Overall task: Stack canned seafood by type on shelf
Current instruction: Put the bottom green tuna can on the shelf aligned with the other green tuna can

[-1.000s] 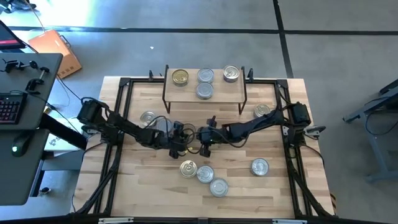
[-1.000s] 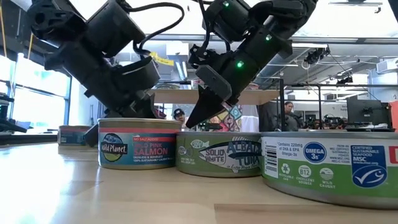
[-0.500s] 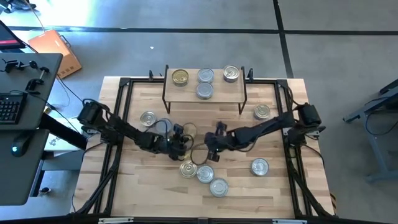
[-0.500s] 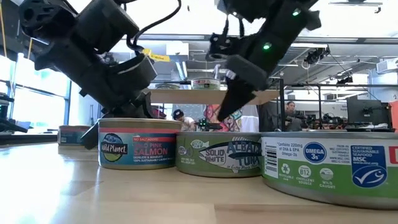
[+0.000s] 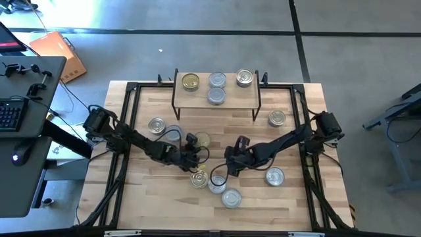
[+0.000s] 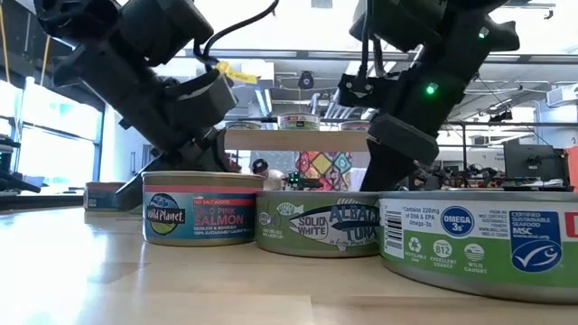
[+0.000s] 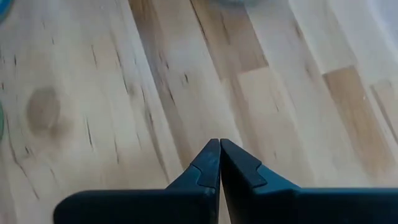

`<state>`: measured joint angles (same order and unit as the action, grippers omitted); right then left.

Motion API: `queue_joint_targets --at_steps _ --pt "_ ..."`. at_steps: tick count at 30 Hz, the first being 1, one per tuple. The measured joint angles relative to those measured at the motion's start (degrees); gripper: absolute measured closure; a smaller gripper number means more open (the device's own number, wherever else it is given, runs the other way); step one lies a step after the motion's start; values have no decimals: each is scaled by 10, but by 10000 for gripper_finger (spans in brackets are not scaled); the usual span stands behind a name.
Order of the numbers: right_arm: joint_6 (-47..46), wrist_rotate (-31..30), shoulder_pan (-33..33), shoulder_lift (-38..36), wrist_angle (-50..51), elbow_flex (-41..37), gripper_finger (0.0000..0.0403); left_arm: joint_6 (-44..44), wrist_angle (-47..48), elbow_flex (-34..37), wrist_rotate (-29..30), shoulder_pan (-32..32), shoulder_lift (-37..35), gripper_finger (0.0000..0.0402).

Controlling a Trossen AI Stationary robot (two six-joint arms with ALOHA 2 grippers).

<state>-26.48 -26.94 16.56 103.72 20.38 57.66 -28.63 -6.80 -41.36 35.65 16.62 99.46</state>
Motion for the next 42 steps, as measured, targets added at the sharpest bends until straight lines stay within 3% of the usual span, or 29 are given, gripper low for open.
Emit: queue_joint_targets --at_steps 12,22,26,30,37,42 --pt "46 0 -5 0 -49 -1 399 11 -5 -8 34 -1 0 394" --pt "51 0 -5 0 -55 -1 399 53 -2 -13 -33 -43 -1 268" --pt "51 0 -5 0 -57 -1 399 55 18 -13 -93 -71 2 246" --pt "55 1 -5 0 -63 -1 399 58 25 -14 -116 -83 0 273" --pt "75 2 -5 0 -86 -1 399 29 31 -14 -117 -83 -1 387" --pt "77 2 -5 0 -82 -1 399 24 26 -14 -98 -68 0 394"
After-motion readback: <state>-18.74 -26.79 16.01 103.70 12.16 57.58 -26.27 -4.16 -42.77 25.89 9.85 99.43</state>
